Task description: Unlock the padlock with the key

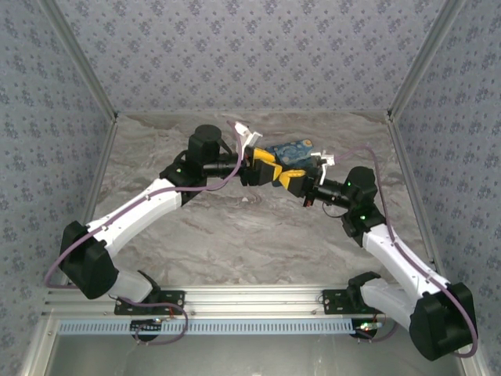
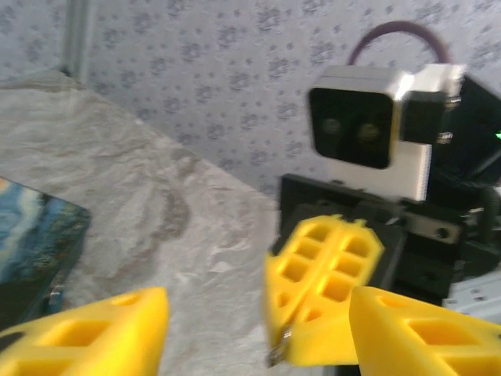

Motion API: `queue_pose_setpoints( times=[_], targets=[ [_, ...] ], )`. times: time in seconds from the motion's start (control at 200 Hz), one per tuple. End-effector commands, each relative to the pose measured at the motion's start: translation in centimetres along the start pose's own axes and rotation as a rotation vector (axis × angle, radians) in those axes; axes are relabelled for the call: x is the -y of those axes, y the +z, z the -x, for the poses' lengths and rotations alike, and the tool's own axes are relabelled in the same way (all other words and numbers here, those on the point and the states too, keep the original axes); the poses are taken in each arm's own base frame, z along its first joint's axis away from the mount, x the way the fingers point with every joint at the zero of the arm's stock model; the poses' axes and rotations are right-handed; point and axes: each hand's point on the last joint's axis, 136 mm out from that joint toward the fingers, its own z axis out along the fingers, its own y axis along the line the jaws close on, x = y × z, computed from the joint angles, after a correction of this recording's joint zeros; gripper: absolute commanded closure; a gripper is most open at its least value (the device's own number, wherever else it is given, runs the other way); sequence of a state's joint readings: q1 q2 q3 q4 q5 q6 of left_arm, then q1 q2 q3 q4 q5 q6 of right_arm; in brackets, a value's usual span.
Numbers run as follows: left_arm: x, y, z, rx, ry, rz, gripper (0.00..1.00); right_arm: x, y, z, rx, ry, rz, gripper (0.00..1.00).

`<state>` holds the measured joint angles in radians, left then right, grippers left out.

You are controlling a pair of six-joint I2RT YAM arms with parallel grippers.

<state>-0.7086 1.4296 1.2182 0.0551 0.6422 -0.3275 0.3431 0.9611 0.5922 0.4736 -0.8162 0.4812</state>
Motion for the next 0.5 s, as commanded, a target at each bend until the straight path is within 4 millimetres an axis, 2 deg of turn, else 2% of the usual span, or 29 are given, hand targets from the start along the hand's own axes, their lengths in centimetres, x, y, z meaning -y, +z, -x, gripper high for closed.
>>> queue_pose_setpoints(
  times=[0.0, 0.06, 0.19, 0.35, 0.495],
  targets=[
    [-3.4, -1.0, 1.1, 0.056, -0.048, 0.193, 0.26, 2.8, -1.5, -2.2, -0.044, -0.008, -0.211, 1.00],
    [-6.3, -1.4, 0.5, 0.062, -0.132, 0.286, 0.20, 4.4, -2.7, -3.6, -0.059, 0.010, -0.316, 1.00],
    [-11.1, -1.1, -2.1, 0.024, -0.311, 0.394, 0.15, 7.3, -5.4, -6.9, -0.138, 0.066, -0.534, 1.00],
    [-15.2, 1.5, -6.4, -0.076, -0.473, 0.457, 0.06, 9.1, -8.6, -10.5, -0.205, 0.153, -0.710, 1.00],
    [-17.1, 4.4, -9.2, -0.121, -0.596, 0.430, 0.02, 9.4, -9.6, -11.6, -0.174, 0.201, -0.743, 1.00]
  ],
)
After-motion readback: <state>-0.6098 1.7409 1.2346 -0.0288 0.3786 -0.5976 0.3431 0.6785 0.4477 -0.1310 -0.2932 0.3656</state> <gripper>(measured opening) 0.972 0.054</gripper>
